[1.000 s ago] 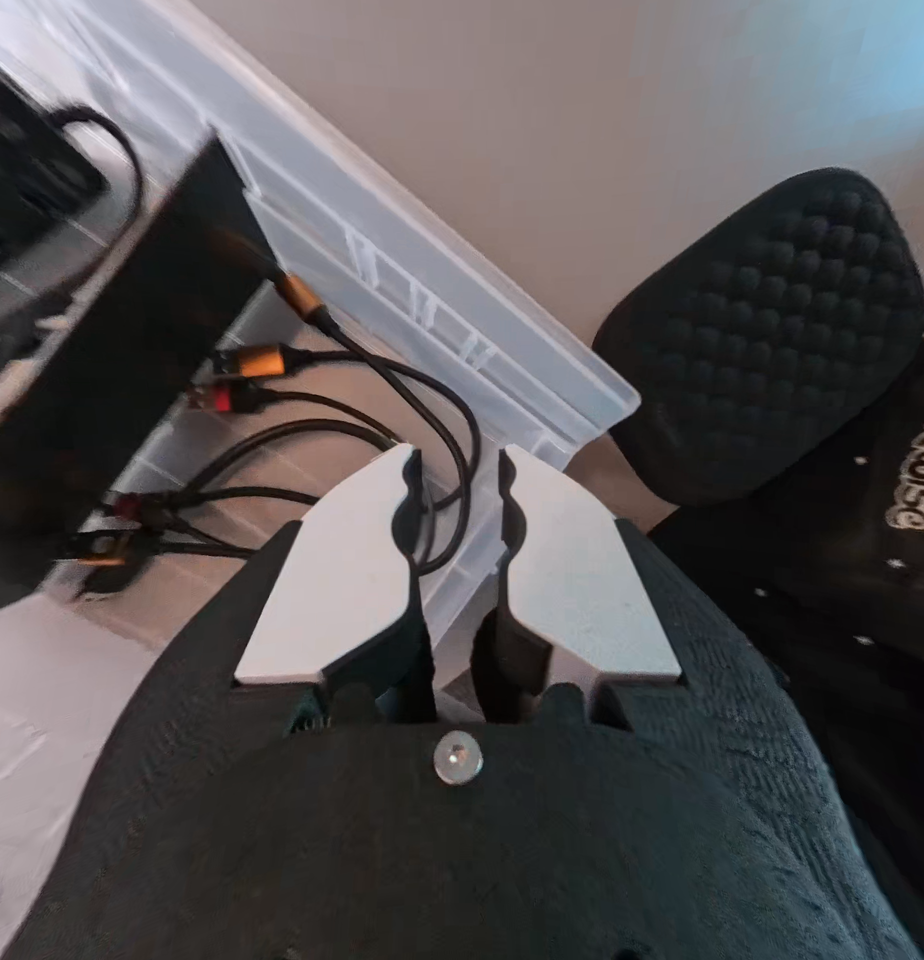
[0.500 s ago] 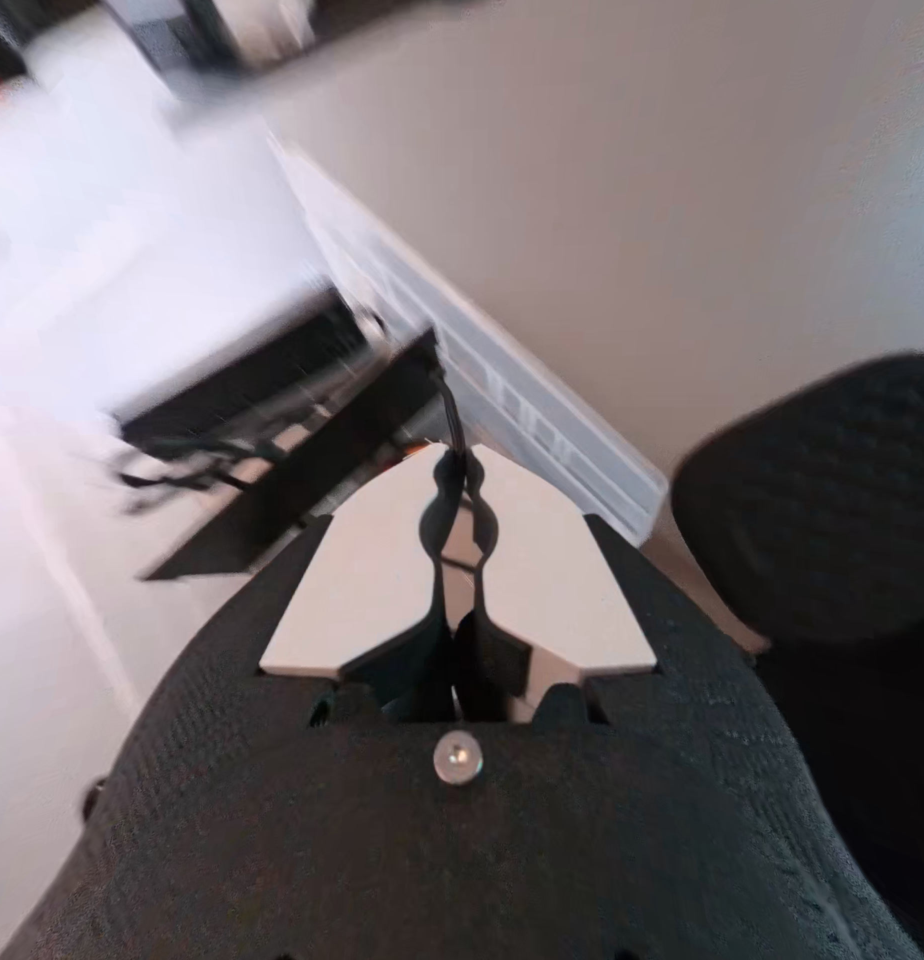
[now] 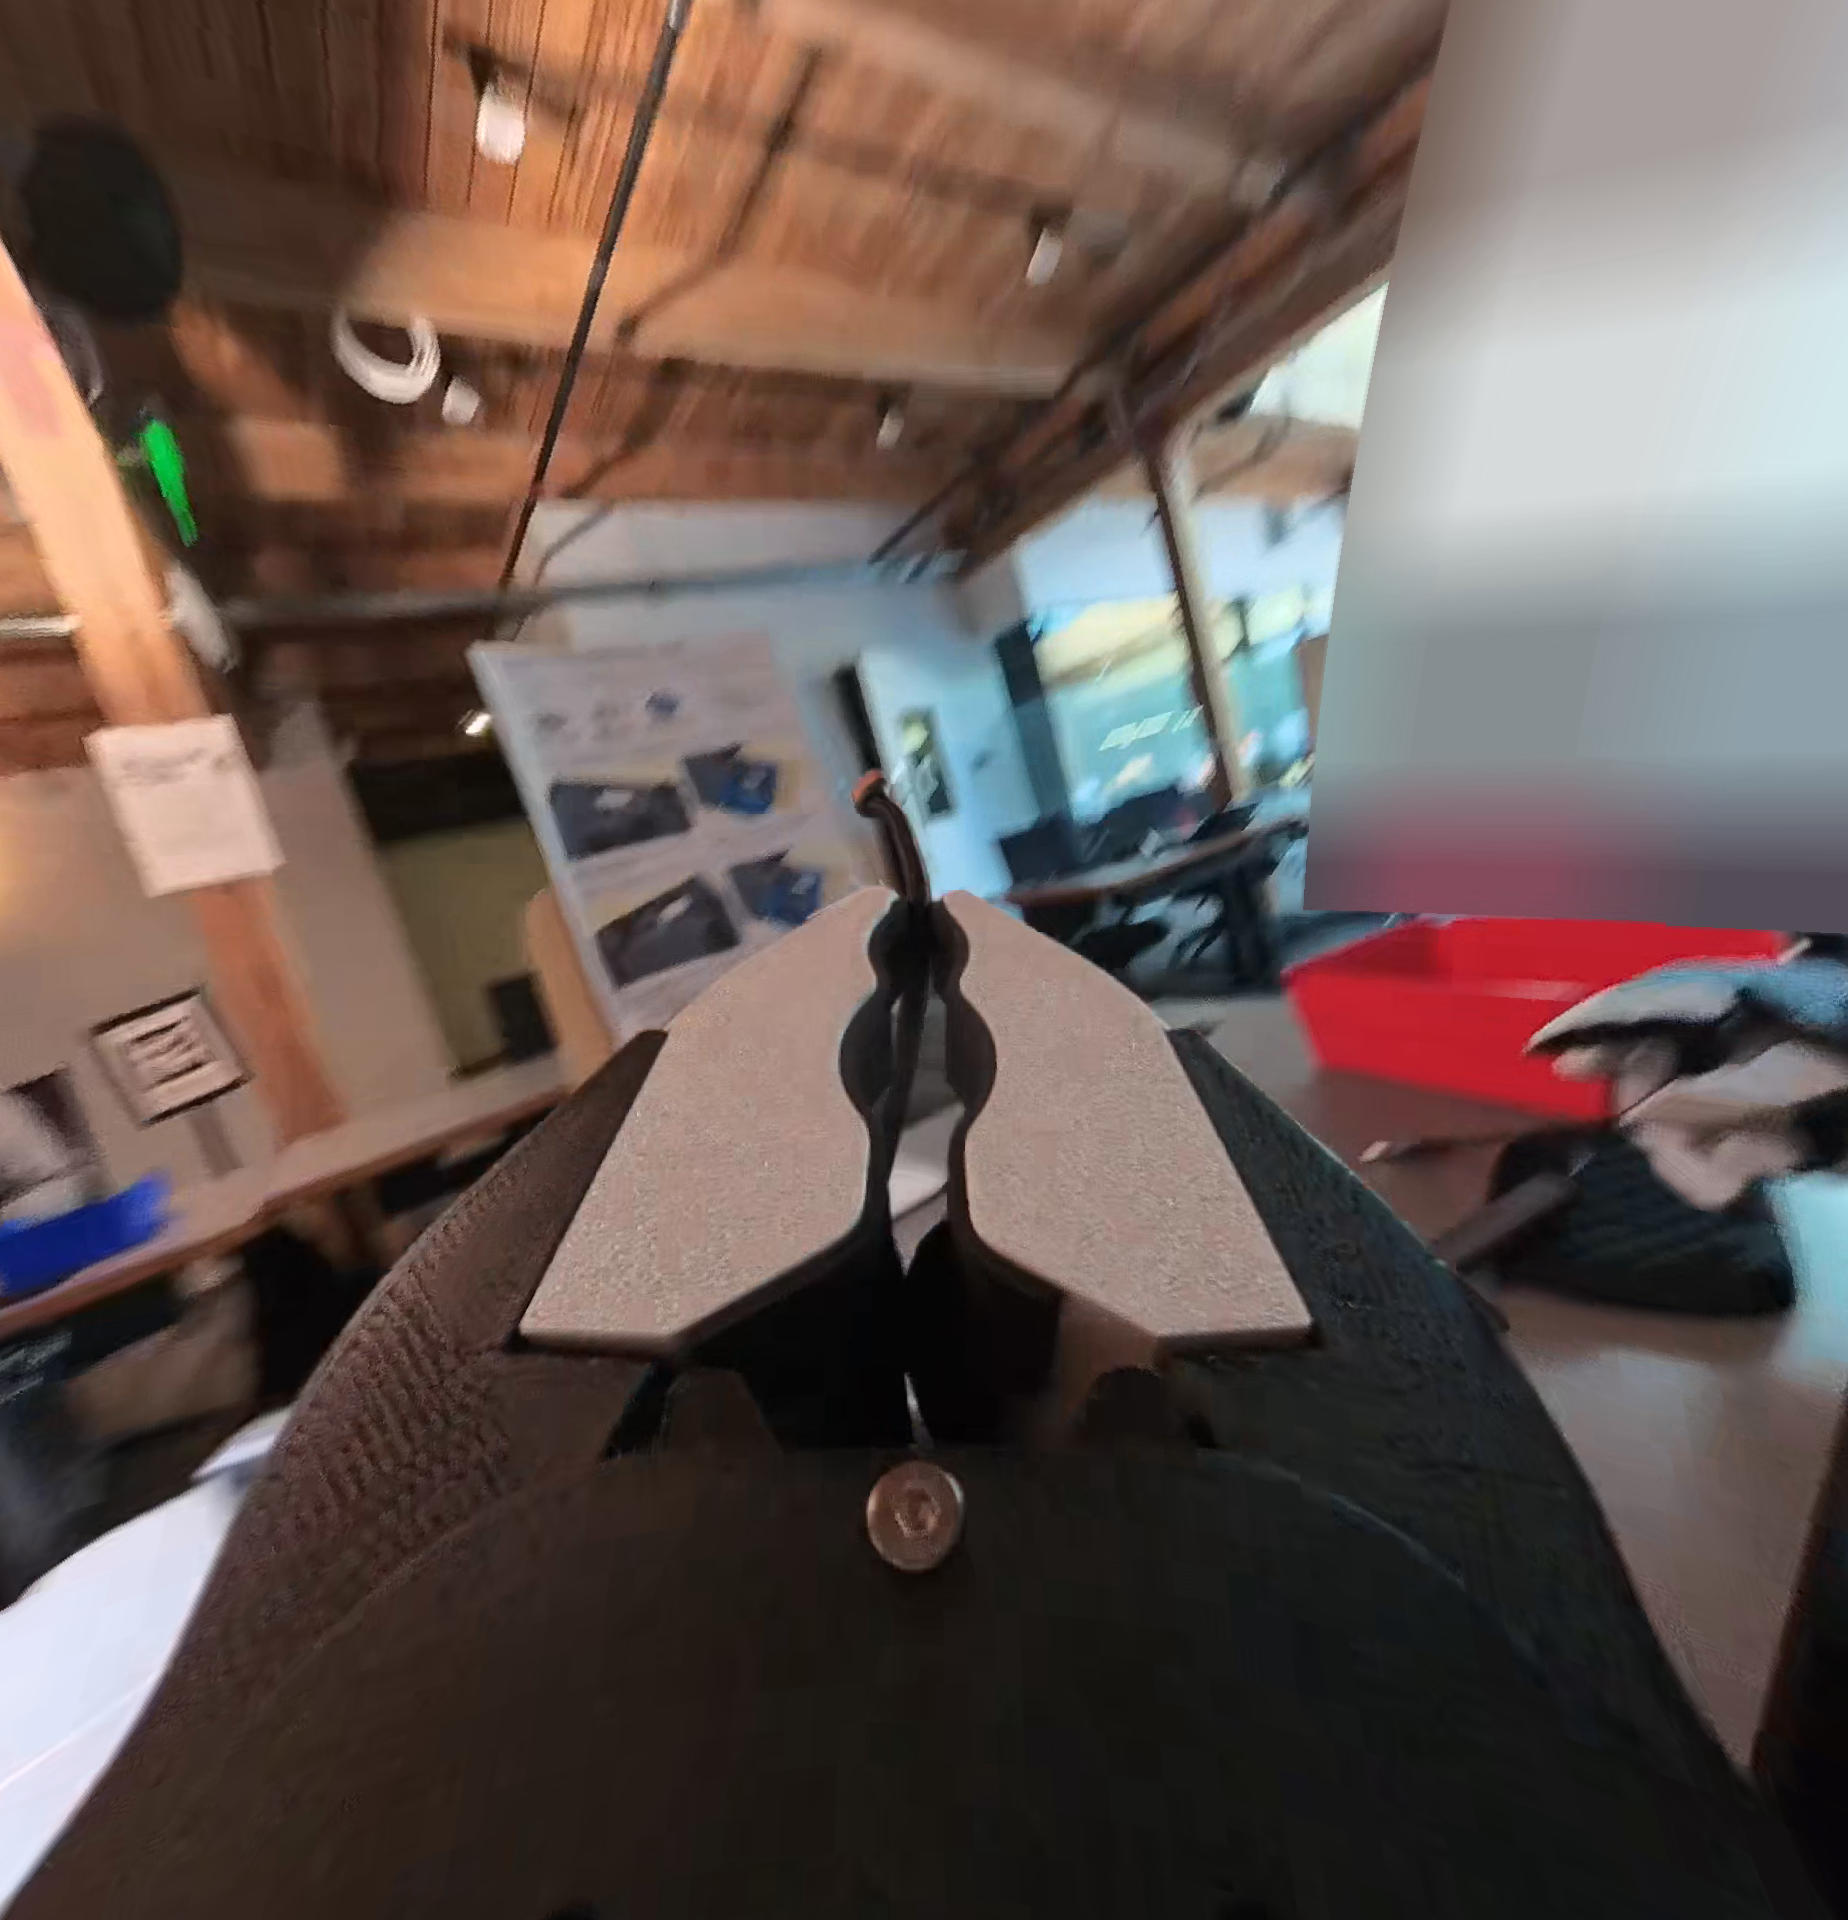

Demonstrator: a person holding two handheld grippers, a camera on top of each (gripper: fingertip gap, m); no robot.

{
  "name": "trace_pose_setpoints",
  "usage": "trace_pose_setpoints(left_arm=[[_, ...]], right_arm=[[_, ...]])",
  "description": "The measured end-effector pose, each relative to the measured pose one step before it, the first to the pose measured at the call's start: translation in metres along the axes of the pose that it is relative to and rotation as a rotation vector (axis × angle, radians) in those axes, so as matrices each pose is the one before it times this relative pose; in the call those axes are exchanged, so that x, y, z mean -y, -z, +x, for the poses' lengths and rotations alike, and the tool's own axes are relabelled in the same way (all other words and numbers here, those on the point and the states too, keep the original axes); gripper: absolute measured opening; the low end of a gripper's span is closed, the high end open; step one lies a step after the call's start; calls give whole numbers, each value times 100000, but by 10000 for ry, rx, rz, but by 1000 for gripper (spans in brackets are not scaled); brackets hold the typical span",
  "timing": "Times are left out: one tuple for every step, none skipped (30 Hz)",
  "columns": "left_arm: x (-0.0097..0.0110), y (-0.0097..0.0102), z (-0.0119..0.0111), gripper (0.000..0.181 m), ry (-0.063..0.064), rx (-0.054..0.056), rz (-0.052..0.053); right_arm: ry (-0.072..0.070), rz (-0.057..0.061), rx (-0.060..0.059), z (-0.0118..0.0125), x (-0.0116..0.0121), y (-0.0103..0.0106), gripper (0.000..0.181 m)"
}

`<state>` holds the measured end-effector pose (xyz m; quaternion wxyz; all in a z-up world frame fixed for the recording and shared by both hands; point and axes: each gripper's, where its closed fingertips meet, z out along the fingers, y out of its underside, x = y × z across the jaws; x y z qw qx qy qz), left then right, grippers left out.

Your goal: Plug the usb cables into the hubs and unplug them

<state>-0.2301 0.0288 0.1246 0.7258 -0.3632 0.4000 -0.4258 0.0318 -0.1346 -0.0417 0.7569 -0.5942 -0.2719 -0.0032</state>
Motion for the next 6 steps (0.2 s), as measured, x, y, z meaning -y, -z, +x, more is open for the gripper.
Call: trace_pose_setpoints(left_arm=[[359,-476,1287,4,461,-401,686],[79,-548,1160,4,558,-352,592],[-190,-608,1027,4,606,-319,494],[-377,-637,964,4,647,-329,444],[-479,-648,981,3,661,-402,413],[-542,-617,837,5,694,-387,368]], right_arm=[[-90,241,22,-361,247,-396,45],[-127,213,-80,-225,222,-440,47],[-115,207,-17,-341,238,-471,51],[-72,199,58,-482,263,-497,54],[-74,195,76,-537,287,-524,56],[-149,188,115,-614,282,-563,57]])
